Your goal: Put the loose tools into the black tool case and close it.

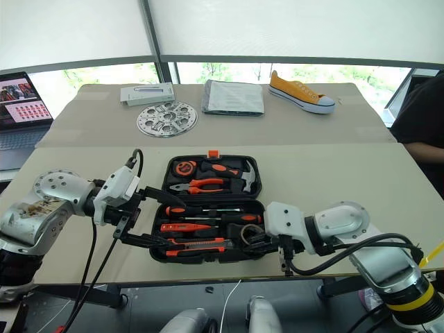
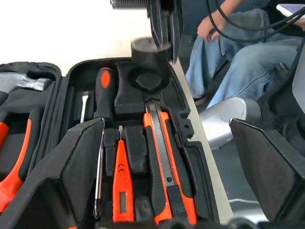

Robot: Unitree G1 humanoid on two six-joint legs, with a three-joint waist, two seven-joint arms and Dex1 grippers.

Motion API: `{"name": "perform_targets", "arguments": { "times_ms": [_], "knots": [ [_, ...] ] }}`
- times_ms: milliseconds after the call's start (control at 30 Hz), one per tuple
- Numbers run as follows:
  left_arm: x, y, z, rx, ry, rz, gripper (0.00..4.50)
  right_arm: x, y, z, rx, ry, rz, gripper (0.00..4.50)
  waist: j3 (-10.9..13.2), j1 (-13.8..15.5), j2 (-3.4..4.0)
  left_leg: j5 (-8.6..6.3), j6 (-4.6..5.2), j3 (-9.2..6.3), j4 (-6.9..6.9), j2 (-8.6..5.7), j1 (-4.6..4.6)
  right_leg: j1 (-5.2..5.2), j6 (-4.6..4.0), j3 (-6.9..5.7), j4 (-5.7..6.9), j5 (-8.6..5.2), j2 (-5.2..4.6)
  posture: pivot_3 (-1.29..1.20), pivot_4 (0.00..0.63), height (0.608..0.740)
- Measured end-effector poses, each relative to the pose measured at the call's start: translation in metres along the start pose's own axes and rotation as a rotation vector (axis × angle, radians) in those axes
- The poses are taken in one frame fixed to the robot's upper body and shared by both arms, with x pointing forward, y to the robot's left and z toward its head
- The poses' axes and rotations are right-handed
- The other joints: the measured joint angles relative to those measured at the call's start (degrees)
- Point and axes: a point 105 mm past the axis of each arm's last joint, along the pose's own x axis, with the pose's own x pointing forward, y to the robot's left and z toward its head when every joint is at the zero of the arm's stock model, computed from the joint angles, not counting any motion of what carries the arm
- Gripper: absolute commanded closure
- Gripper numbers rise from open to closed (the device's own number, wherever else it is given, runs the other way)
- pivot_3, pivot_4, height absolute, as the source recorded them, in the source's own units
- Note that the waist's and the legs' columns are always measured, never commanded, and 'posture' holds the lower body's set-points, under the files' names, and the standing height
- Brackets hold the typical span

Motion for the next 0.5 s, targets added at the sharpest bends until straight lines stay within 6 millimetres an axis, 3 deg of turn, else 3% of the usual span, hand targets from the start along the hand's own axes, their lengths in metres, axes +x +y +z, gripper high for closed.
{"name": "perform_targets", "arguments": {
  "times_ms": [133,433,500],
  "knots": [
    [0.0,-0.002,-0.004,0.009,0.009,-0.001,0.0,0.005,-0.002,-0.013,-0.01,0.065,-0.014,4.46,0.0,0.2,0.0,0.0,0.0,-0.01,-0.01,0.0,-0.02,-0.02,-0.02,-0.12,-0.01,0.0,-0.01,0.0,0.15,0.737],
    [0.0,-0.001,-0.005,0.011,0.01,0.002,0.0,0.003,-0.005,-0.012,-0.019,0.06,-0.03,1.41,0.0,0.5,0.0,0.0,0.0,-0.07,-0.02,0.01,-0.01,0.0,-0.02,-0.17,-0.03,-0.01,-0.01,0.0,0.15,0.737],
    [-0.001,0.0,-0.006,0.008,0.013,0.015,0.0,0.003,0.004,-0.011,0.013,0.043,0.012,0.72,0.0,0.5,0.0,0.0,0.0,-0.11,-0.03,0.01,-0.02,0.01,-0.02,-0.22,-0.05,-0.01,-0.01,0.0,0.15,0.737]
  ]
}}
